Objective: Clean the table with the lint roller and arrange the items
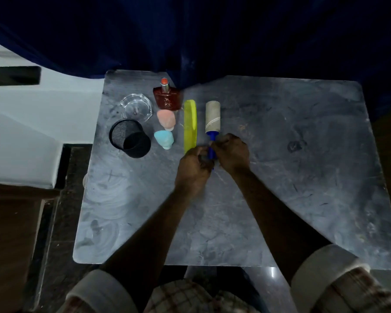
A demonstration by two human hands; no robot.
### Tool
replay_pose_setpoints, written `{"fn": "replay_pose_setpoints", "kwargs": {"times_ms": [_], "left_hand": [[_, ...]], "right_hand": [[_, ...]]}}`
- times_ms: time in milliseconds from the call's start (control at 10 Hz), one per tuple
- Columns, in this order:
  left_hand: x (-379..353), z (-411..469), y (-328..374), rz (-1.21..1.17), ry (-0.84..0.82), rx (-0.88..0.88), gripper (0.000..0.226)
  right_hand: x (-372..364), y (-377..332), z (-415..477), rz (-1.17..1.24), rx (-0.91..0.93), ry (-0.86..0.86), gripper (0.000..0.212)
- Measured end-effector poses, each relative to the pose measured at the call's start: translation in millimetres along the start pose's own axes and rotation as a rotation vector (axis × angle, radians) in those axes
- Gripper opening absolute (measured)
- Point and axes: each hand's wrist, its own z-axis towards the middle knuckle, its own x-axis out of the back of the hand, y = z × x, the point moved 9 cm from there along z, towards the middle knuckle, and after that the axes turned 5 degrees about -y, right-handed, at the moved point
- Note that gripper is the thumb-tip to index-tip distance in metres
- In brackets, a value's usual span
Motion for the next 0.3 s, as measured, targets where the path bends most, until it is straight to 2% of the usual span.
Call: {"fn": "replay_pose_setpoints", "kwargs": {"times_ms": [300], "left_hand": [[8, -10, 5, 0.109, -0.021, -0.093, 0.049]], "right_hand": [[6, 1, -26, 0.050, -0.067, 0.092, 0.049]]}}
